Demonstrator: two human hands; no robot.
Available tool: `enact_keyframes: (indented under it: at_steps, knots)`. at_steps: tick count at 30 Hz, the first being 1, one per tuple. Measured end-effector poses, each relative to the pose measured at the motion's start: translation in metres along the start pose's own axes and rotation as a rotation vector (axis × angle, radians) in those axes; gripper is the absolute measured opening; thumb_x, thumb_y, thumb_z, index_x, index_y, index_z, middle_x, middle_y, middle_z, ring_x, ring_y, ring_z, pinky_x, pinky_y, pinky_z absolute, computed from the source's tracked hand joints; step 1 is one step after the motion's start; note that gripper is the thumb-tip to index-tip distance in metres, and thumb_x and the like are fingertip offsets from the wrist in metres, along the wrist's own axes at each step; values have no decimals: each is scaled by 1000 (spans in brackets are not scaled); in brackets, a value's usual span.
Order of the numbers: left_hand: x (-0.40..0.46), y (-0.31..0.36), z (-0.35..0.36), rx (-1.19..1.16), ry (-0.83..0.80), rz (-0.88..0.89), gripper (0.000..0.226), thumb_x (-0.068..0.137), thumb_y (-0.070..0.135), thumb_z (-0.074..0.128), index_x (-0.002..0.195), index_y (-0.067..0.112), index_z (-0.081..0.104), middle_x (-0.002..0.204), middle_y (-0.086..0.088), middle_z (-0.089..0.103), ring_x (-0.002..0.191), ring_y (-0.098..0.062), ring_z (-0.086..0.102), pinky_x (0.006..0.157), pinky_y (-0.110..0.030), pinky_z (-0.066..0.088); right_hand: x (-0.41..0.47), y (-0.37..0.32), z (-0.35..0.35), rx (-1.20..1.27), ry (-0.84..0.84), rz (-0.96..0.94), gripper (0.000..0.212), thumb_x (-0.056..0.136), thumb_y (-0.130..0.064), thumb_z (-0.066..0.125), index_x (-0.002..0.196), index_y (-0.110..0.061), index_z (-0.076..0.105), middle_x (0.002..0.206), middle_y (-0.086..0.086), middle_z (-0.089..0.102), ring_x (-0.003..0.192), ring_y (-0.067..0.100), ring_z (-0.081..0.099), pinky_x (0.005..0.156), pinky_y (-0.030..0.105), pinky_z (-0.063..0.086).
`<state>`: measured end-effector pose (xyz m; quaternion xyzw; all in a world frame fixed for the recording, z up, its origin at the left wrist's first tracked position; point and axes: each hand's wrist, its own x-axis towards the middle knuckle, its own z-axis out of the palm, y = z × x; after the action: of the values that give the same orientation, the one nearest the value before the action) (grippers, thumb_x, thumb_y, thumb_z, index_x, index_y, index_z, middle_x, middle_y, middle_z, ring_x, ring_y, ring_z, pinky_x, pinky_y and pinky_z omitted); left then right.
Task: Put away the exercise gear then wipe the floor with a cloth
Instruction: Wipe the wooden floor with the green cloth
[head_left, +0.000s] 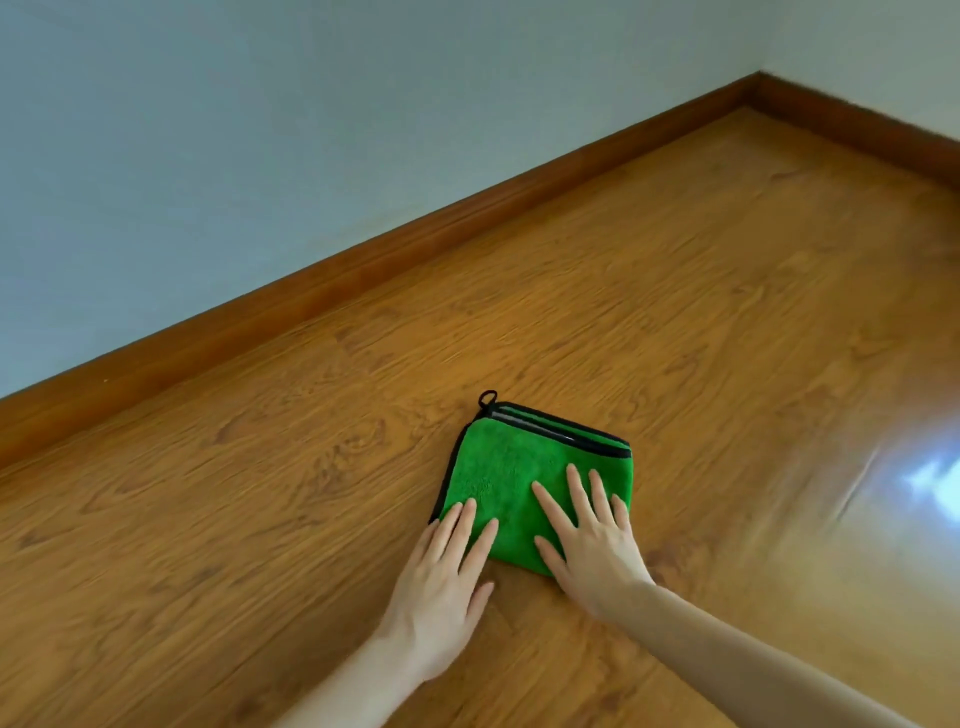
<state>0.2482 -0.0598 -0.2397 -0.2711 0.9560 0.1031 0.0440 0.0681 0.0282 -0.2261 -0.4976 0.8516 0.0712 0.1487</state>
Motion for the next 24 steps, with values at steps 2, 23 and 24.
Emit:
enact_keyframes:
  at_steps: [2, 23, 24]
  knots:
    - [-22, -1, 2, 7, -18, 38, 61, 97, 44, 7, 130, 22, 53, 135, -6, 54, 122, -20, 53, 93, -38, 47, -22, -4, 8, -3, -30, -1, 65, 95, -51, 1, 133, -29, 49, 133, 16, 54, 117, 40, 55, 84, 51, 52]
    - [-181, -92, -9, 94, -29, -457, 70, 57, 56, 76, 113, 15, 67, 92, -8, 66, 74, -21, 68, 50, -24, 54, -64, -197, 6, -163, -304, -799, 69, 95, -42, 39, 147, -39, -5, 155, 11, -23, 137, 45, -26, 110, 64, -6]
    - [-186, -97, -7, 125, -23, -492, 64, 71, 60, 62, 115, 14, 65, 96, -10, 67, 79, -25, 69, 54, -28, 56, -61, -204, 5, -172, -311, -818, 70, 94, -42, 40, 147, -38, -5, 155, 10, -23, 137, 44, -26, 110, 63, -7]
